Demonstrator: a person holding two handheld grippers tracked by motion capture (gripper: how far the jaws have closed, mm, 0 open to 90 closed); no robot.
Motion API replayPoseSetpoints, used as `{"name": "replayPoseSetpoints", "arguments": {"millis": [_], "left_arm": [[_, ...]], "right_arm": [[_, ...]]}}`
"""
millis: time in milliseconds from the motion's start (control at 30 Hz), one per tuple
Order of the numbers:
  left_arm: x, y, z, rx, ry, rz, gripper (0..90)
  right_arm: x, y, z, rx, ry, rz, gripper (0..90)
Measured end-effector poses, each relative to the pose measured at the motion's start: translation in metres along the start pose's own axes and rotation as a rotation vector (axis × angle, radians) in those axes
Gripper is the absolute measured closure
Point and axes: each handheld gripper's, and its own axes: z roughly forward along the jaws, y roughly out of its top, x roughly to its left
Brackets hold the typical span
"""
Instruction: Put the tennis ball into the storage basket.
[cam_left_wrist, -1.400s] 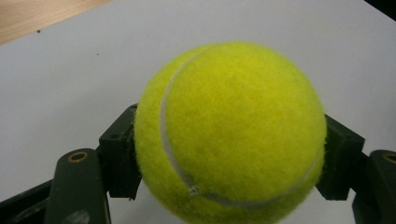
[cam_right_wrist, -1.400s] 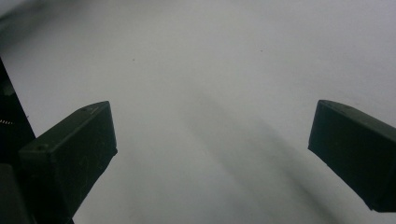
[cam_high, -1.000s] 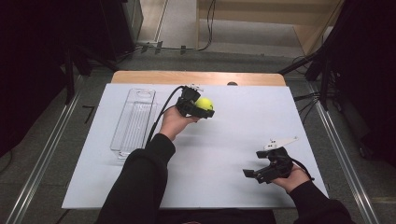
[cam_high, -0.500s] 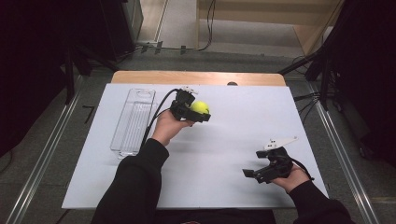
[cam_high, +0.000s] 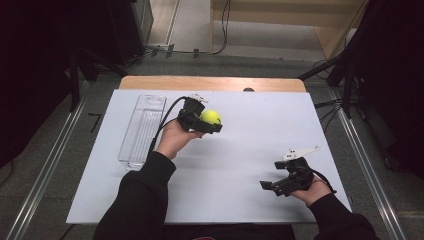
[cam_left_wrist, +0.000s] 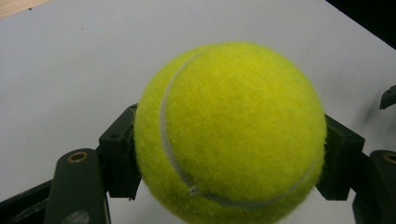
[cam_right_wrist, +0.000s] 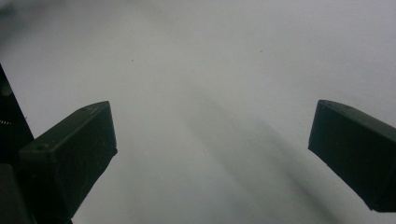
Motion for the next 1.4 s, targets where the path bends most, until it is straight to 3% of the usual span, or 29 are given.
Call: {"name": "replayPoseSetpoints", "arguments": {"millis": [767, 867, 1400], "left_arm": [[0.007, 0.0, -0.017, 0.025, -0.026, -0.037, 26.9], [0.01, -0.001, -0.022, 0.032, -0.03, -0.056, 26.9], [0.017, -0.003, -0.037, 0.017, -0.01, -0.051, 26.9]], "right_arm": [[0.001, 0.001, -0.001, -0.008, 0.006, 0.001, 0.0], [0.001, 0.001, -0.001, -0.006, 0.005, 0.004, 0.0], [0.001, 0.001, -0.001, -0.011, 0.004, 0.006, 0.0]]}}
